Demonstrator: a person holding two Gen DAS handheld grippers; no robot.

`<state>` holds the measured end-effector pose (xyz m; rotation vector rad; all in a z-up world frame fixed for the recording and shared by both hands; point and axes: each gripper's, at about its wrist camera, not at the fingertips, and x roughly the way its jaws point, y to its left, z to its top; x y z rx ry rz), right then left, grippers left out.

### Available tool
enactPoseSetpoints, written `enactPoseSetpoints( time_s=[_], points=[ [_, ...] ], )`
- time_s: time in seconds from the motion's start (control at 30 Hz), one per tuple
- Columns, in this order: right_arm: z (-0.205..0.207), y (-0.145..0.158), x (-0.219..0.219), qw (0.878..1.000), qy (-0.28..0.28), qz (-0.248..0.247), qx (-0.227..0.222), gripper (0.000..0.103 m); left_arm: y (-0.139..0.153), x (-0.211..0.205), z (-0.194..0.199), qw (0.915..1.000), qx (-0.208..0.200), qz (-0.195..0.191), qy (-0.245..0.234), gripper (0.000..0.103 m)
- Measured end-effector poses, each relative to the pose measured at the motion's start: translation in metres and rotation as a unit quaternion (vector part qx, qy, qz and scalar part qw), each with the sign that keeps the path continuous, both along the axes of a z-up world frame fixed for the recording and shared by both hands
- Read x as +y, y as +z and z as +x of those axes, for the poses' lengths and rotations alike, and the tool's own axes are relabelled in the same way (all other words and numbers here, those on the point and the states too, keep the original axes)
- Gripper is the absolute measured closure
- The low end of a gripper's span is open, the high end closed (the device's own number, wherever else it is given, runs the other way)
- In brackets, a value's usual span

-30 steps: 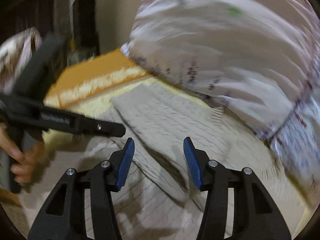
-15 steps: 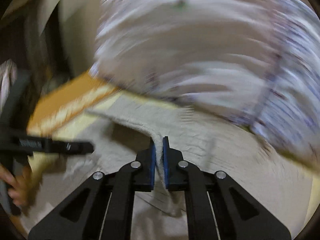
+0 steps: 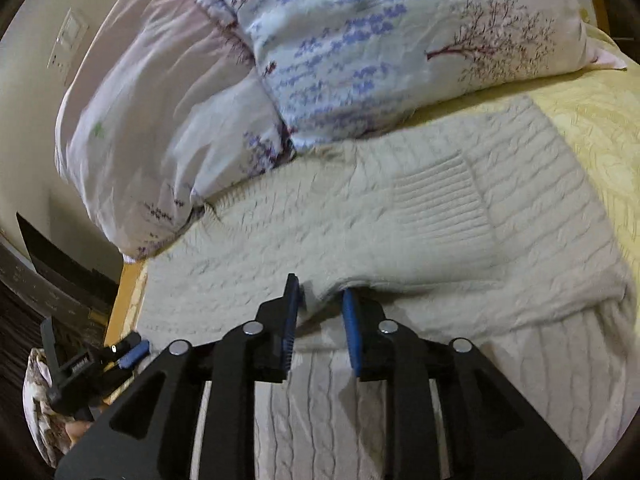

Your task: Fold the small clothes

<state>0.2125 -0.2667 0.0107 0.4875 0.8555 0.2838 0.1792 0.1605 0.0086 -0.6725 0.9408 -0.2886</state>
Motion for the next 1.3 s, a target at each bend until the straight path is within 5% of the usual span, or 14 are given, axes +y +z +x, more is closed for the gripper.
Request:
enactPoseSetpoints(
  time_s=[0.37, 0.43, 0.67, 0.87, 0.97, 1.03, 1.13, 1.3],
  points=[
    [0.002, -0.006, -0.073, 0.992, -0.113, 0.05, 0.032, 0.078, 0.001, 0.001, 0.0, 1.0, 0.001, -0.008, 0.001, 0.065],
    [0.005, -0.006, -0.073, 0.993, -0.11, 0.036, 0.033, 0.096, 0.001, 0.001, 0.0, 1.0, 0.002, -0.006, 0.001, 0.065],
    [-0.024, 0.031, -0.076, 0.993, -0.108, 0.009, -0.04, 0.097, 0.013, -0.003, -0.004, 0.9999, -0.004, 0.003, -0.016, 0.06],
    [-0.008, 0.001, -0.078, 0.99, -0.13, -0.034, 0.031, 0.096, 0.026, -0.005, -0.018, 0.9986, -0.033, 0.025, -0.032, 0.06],
    [-0.017, 0.01, -0.079, 0.992, -0.122, -0.036, 0.018, 0.083, 0.035, 0.002, -0.031, 0.9975, -0.047, 0.032, -0.042, 0.059],
    [-0.029, 0.02, -0.086, 0.993, -0.116, -0.024, 0.004, 0.053, 0.04, 0.007, -0.042, 0.9959, -0.054, 0.055, -0.049, 0.049],
    [-0.05, 0.032, -0.101, 0.996, -0.09, -0.005, -0.013, 0.046, 0.043, 0.014, -0.059, 0.9933, -0.054, 0.085, -0.056, 0.035],
    [-0.1, 0.026, -0.133, 0.999, -0.044, 0.023, -0.004, 0.045, 0.037, 0.024, -0.09, 0.9923, -0.04, 0.097, -0.067, 0.034]
  ],
)
